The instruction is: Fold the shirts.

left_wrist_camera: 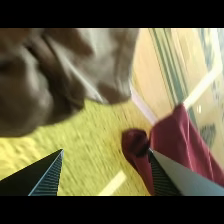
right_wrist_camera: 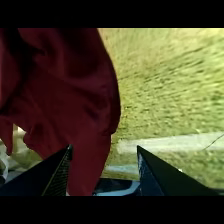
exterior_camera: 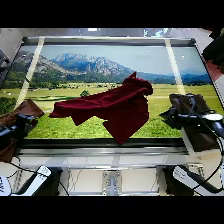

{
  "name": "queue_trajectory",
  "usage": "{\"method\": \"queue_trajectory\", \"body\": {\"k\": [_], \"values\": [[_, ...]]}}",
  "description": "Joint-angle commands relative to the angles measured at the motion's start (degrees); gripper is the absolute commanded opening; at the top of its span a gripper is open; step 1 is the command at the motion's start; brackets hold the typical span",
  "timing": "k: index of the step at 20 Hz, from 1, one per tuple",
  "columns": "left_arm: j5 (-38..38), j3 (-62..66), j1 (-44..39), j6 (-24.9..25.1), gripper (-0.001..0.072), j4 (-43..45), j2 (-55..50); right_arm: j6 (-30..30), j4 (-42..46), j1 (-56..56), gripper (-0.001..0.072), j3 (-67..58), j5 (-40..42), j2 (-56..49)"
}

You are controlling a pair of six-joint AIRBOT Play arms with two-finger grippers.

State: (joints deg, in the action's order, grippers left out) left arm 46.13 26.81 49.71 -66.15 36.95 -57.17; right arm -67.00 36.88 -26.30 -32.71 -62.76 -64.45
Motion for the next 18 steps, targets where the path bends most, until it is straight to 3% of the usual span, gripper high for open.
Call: {"method": "queue_trajectory", "body": {"k": [1, 4, 8, 10, 12, 14, 18], "values": [[-5.0, -0.8, -9.0, 4.2, 0.0608, -3.2, -4.8, 1.0, -3.1, 10.8, 0.0446, 1.7, 9.3, -6.6], [-10.0, -0.8, -14.9, 3.1, 0.0608, -3.2, -5.8, -1.4, -5.7, 17.6, 0.0446, 1.7, 15.0, -10.0], [-11.7, -0.8, -16.5, 3.1, 0.0607, -3.2, -6.6, -1.4, -9.0, 21.8, 0.0435, 1.7, 17.4, -13.2], [-11.6, -0.8, -16.5, 3.1, 0.0608, -3.2, -6.6, -1.3, -10.6, 23.7, 0.025, 1.3, 20.5, -13.3], [-11.4, -0.8, -16.5, 3.1, 0.0608, -3.2, -7.0, -1.3, -11.6, 24.6, 0.0231, 0.0, 22.1, -13.3], [-11.6, -0.8, -16.5, 3.0, 0.0608, -5.9, -8.4, -1.2, -11.6, 24.6, 0.0019, -1.8, 21.6, -13.3], [-13.8, -0.7, -16.5, 4.1, 0.0606, -13.8, -12.5, -1.2, -11.6, 24.6, 0.0017, -5.5, 20.3, -13.2]]}}
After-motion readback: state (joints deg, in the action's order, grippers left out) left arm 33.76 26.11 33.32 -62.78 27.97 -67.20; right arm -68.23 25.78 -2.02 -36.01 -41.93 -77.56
